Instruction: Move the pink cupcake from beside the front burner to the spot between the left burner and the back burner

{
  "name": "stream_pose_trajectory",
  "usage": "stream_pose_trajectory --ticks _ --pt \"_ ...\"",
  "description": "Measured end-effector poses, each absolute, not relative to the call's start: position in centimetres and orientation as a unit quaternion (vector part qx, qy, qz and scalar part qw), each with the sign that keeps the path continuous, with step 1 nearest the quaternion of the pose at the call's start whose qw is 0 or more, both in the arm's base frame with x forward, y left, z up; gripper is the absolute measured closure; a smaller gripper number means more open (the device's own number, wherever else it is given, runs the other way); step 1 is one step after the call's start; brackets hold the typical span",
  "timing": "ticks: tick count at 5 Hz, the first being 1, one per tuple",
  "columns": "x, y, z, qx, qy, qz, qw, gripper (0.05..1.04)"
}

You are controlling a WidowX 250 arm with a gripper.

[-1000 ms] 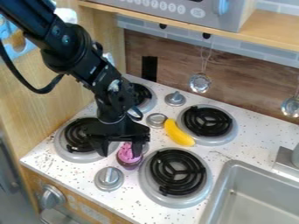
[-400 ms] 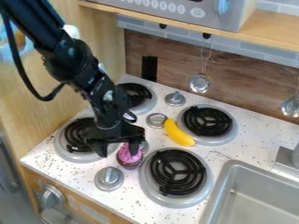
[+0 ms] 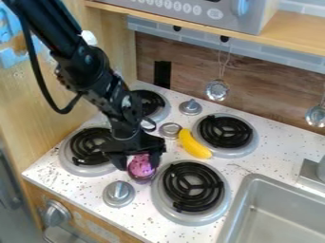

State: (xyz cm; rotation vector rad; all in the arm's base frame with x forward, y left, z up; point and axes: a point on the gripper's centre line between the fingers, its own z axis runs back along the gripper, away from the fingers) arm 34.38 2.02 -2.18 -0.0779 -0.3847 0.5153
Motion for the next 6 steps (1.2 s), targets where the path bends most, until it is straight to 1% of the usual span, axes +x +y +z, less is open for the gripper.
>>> stream_pose_trajectory --ticks 1,2,3,4,5,6 --pt "34.9 1.9 -1.8 -0.045 -0.194 0.261 0.945 0.083" --pt "35.4 2.0 -2.4 -0.038 -0.184 0.267 0.945 0.083" --pt "35.5 2.4 -3.7 -0.022 -0.156 0.275 0.948 0.083" --pt "35.8 2.4 -4.0 -0.015 -0.133 0.285 0.949 0.083" --pt "35.7 2.3 -4.0 -0.018 -0.114 0.299 0.947 0.133" --pt "35.8 2.0 -3.9 -0.027 -0.116 0.294 0.948 0.194"
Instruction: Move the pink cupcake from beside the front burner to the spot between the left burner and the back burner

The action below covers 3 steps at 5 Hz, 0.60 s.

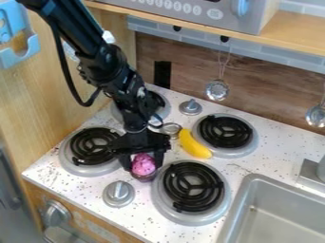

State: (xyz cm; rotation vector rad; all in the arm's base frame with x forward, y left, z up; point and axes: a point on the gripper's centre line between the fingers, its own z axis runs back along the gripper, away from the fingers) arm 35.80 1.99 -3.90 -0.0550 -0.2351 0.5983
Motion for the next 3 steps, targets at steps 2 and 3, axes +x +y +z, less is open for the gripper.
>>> stream_pose_trajectory --ticks 2,3 --pt "35.7 1.2 -2.7 -0.033 -0.128 0.278 0.951 0.196" --pt "36.7 0.5 -0.8 -0.049 -0.147 0.278 0.948 0.196"
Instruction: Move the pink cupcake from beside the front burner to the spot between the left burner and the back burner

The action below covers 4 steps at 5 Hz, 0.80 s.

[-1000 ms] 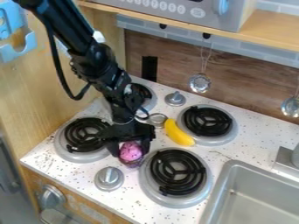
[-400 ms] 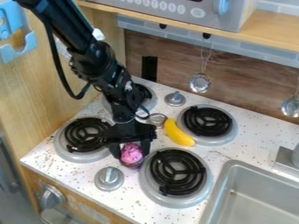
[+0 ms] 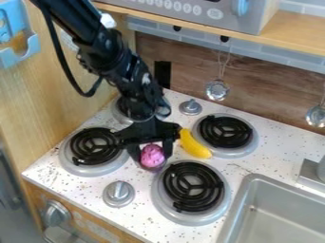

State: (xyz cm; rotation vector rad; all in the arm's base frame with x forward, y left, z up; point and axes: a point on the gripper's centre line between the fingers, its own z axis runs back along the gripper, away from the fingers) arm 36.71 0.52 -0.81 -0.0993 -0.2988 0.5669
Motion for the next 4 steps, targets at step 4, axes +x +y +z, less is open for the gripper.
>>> stream_pose_trajectory --ticks 4 --pt "42.4 4.6 -0.6 -0.026 -0.179 0.351 0.919 0.196"
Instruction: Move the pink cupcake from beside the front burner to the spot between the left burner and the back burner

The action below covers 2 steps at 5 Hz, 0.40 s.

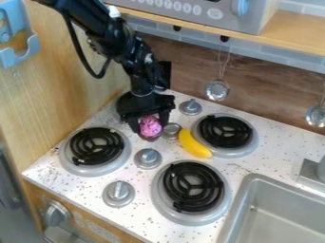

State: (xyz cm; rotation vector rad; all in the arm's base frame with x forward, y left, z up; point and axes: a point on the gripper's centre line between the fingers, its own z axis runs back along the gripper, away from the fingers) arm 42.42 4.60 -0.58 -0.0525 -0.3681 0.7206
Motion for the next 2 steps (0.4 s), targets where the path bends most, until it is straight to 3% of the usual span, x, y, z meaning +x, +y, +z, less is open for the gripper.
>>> stream_pose_trajectory --ticks 2 --pt "43.5 7.5 -2.1 -0.011 -0.164 0.385 0.908 0.196"
